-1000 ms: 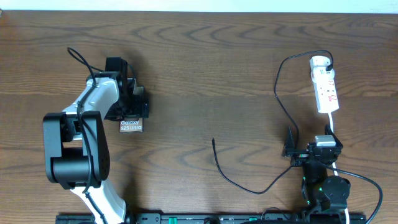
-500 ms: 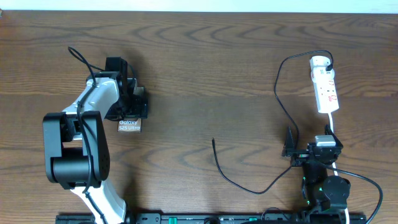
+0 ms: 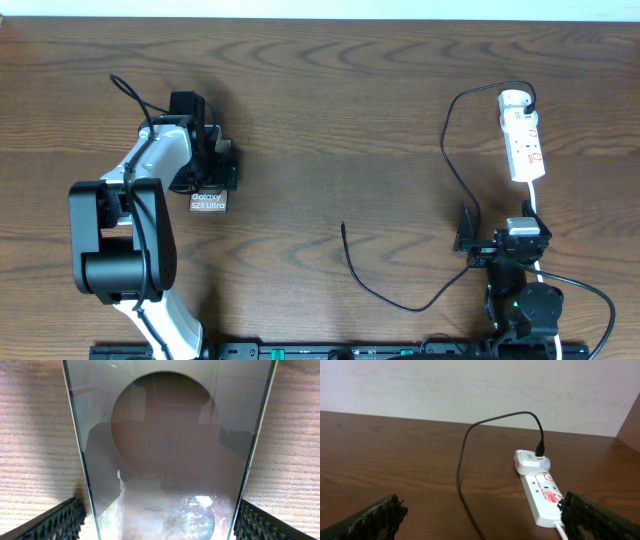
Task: Plug charger to phone and switch on socket
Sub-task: 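Close the left gripper on the phone box and hold it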
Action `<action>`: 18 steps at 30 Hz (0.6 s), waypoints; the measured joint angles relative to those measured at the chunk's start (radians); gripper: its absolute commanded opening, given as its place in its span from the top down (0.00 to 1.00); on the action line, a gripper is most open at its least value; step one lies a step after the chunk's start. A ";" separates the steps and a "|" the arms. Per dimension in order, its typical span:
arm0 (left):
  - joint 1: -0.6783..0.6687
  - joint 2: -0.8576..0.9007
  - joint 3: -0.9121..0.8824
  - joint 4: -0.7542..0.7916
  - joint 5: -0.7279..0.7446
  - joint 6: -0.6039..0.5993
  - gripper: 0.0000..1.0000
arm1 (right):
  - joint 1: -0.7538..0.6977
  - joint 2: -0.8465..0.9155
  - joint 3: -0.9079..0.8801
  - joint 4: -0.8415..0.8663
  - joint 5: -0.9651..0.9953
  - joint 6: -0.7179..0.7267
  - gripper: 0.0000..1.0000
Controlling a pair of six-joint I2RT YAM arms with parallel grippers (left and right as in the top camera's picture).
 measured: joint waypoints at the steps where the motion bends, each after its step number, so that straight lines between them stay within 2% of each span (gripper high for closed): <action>1: 0.000 0.000 0.000 0.002 0.003 0.005 0.08 | 0.000 0.000 0.000 0.000 0.000 0.000 0.01; 8: 0.000 0.000 0.000 0.010 0.012 0.026 0.09 | 0.000 0.000 0.000 0.000 0.000 0.000 0.01; 18: 0.001 0.000 0.000 0.006 0.013 0.042 0.22 | 0.000 0.000 0.000 0.000 0.000 0.000 0.01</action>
